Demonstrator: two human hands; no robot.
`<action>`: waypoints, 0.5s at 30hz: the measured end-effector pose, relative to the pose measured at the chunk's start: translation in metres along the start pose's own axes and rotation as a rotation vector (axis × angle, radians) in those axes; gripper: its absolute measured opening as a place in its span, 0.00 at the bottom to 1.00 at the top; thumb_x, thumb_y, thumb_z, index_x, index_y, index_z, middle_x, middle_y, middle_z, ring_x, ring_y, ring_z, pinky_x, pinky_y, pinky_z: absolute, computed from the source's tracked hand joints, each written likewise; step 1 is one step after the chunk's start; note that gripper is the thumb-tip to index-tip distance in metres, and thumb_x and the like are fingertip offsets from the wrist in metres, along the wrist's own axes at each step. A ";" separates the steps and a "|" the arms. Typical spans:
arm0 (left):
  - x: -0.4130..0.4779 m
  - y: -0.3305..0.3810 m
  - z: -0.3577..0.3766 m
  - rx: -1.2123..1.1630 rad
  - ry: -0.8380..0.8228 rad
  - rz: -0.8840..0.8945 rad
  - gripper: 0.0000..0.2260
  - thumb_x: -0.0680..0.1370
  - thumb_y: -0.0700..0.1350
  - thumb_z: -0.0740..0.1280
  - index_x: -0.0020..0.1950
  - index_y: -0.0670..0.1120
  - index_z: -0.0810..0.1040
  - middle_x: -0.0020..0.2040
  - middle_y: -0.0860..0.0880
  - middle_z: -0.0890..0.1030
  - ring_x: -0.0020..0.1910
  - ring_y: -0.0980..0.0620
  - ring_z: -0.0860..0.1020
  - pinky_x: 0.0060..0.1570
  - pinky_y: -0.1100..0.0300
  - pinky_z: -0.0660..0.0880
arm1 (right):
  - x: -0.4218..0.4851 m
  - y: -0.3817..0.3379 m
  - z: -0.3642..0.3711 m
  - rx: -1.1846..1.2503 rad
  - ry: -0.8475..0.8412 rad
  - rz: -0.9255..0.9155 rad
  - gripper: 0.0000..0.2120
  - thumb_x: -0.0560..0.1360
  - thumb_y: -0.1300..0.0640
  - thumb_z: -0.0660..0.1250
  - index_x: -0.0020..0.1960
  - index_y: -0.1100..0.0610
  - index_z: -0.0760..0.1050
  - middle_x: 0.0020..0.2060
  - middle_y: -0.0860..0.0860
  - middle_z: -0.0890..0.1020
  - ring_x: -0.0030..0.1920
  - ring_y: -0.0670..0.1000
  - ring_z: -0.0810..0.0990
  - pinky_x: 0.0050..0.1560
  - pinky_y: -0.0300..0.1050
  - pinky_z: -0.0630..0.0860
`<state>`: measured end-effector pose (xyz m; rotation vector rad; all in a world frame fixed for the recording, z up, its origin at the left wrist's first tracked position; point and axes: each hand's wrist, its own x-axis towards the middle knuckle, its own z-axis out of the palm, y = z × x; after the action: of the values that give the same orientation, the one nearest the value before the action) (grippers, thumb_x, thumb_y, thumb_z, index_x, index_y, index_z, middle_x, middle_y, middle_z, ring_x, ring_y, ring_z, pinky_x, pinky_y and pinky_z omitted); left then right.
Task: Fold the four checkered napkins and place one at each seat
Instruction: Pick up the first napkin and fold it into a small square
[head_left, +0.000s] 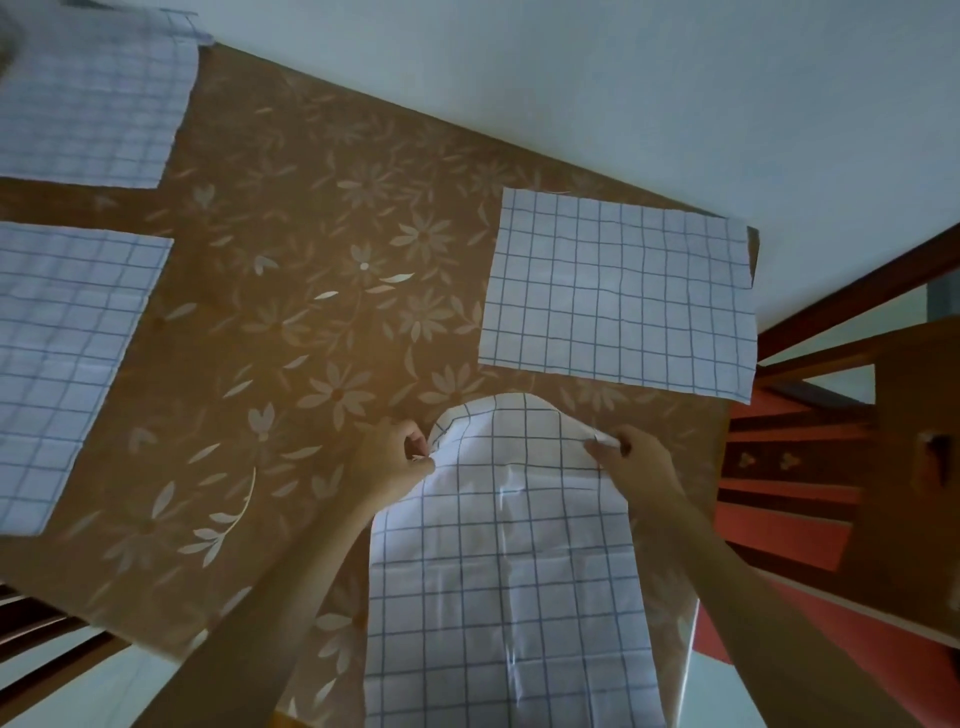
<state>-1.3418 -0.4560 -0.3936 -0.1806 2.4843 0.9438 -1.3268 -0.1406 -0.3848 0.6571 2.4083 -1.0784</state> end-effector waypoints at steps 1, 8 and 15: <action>-0.005 0.005 -0.003 -0.072 -0.023 -0.030 0.10 0.71 0.43 0.77 0.40 0.48 0.77 0.33 0.55 0.77 0.32 0.56 0.75 0.36 0.61 0.75 | -0.004 0.000 -0.004 0.040 0.007 -0.009 0.14 0.77 0.47 0.69 0.46 0.59 0.77 0.36 0.55 0.80 0.36 0.51 0.77 0.36 0.44 0.73; -0.042 0.048 -0.028 -0.301 0.194 0.020 0.18 0.71 0.39 0.79 0.57 0.43 0.78 0.45 0.55 0.76 0.42 0.57 0.76 0.36 0.73 0.72 | -0.044 -0.003 -0.047 0.183 0.136 -0.169 0.09 0.78 0.48 0.69 0.52 0.53 0.78 0.43 0.48 0.85 0.45 0.50 0.84 0.46 0.49 0.82; -0.114 0.133 -0.059 -0.458 0.318 0.167 0.22 0.71 0.44 0.80 0.61 0.47 0.76 0.50 0.56 0.82 0.48 0.60 0.81 0.43 0.70 0.79 | -0.111 -0.032 -0.097 0.222 0.277 -0.408 0.13 0.77 0.49 0.70 0.44 0.58 0.75 0.33 0.56 0.80 0.32 0.50 0.76 0.33 0.44 0.75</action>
<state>-1.3021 -0.3998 -0.2223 -0.2933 2.5492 1.6638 -1.2740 -0.1123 -0.2466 0.4117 2.7633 -1.5239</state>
